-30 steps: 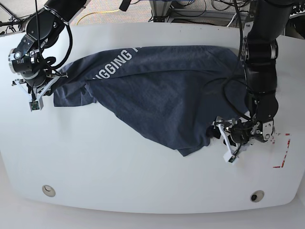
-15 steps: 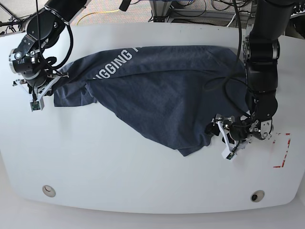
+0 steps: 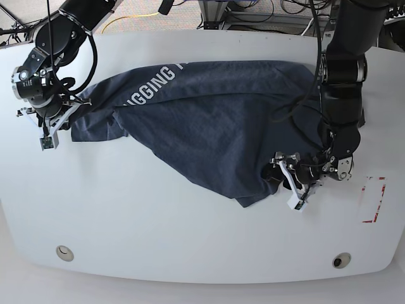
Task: Fold the T-shirt properly
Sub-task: 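Grasp the shirt's hanging corner with the left gripper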
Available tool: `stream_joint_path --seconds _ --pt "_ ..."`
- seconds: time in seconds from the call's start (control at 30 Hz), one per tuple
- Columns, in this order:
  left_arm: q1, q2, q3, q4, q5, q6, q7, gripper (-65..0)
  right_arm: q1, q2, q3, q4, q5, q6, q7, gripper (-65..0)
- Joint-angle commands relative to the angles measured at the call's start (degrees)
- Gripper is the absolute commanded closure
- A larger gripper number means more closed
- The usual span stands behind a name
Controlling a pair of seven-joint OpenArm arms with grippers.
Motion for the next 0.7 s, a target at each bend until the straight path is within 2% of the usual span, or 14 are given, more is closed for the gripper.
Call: stream_joint_path --seconds 0.0,0.23,0.3,0.37,0.5,0.57,0.67 --pt "-1.18 1.14 0.14 1.27 0.38 -0.08 1.52 -46.3 0.82 0.91 0.28 0.81 0.24 -0.07 1.29 0.0" --pt "-2.23 2.28 0.14 1.18 0.29 -0.08 1.52 -45.4 0.82 0.91 0.36 0.81 0.24 -0.07 1.29 0.0" --pt "-2.06 2.28 0.14 1.18 0.29 -0.08 1.52 -41.8 0.82 0.91 0.36 0.81 0.24 -0.07 1.29 0.0" --pt "-2.06 2.28 0.14 0.91 0.29 -0.08 1.52 -33.3 0.82 0.91 0.36 0.81 0.24 -0.07 1.29 0.0" --pt "-1.88 2.28 0.14 0.83 0.47 -0.03 1.52 -6.3 0.82 0.91 0.36 0.81 0.24 -0.07 1.29 0.0" --pt "-1.88 2.28 0.14 0.83 0.55 0.05 1.43 0.0 0.82 0.91 0.28 0.81 0.24 -0.07 1.29 0.0" --pt "-1.88 2.28 -0.12 1.27 0.38 0.05 1.43 0.0 0.91 0.91 0.19 0.72 0.24 -0.07 1.29 0.0"
